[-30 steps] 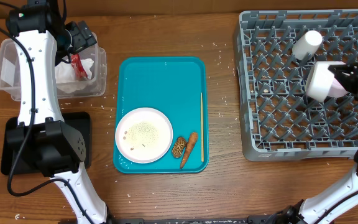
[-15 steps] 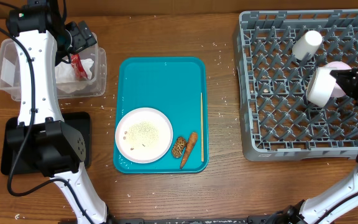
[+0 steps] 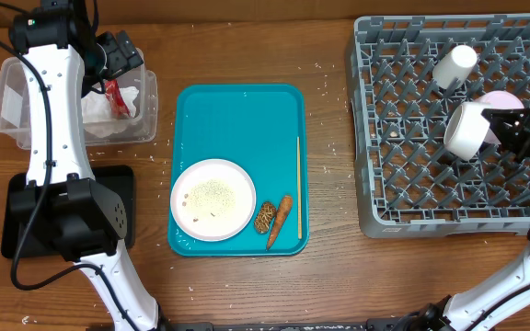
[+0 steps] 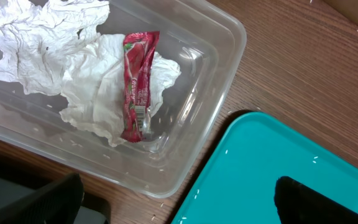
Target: Sort waste into correct bins and load items into the dishwasher
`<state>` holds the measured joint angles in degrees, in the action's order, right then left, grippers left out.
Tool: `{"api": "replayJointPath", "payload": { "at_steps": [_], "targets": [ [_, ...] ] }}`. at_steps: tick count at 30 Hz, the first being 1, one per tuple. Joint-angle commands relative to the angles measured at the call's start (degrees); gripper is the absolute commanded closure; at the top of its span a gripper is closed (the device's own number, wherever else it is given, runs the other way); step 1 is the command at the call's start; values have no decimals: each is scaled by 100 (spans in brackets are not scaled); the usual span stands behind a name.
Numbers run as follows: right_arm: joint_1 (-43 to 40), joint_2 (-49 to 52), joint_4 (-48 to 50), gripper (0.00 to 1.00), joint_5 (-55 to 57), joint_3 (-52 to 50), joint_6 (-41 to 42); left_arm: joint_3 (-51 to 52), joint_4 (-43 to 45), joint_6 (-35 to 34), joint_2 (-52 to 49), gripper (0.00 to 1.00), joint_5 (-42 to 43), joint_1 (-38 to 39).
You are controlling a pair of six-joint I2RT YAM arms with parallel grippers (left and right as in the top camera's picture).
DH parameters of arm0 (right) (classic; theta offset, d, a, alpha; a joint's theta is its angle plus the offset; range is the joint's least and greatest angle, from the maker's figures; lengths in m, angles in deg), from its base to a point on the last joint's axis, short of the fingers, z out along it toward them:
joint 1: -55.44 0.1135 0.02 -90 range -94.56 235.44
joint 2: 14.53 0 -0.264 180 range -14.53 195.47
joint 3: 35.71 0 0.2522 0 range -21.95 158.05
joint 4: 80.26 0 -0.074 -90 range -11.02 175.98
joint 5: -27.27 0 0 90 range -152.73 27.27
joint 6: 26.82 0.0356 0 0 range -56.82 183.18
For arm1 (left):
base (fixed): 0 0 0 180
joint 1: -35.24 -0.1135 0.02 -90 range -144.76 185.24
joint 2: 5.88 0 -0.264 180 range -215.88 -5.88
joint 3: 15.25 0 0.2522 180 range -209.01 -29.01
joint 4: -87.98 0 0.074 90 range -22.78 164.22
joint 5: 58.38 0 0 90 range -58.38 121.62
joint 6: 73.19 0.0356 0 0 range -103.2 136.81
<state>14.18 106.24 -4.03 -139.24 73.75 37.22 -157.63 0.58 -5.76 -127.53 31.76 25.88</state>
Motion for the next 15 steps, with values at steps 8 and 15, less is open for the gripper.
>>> {"api": "replayJointPath", "payload": {
  "at_steps": [8,15],
  "targets": [
    [-439,-22,140,91,258,144,166,0,22,-79,101,0,-72,39],
    [-629,-151,1163,88,2214,243,2026,0,20,-79,101,0,-72,39]
  ]
}}
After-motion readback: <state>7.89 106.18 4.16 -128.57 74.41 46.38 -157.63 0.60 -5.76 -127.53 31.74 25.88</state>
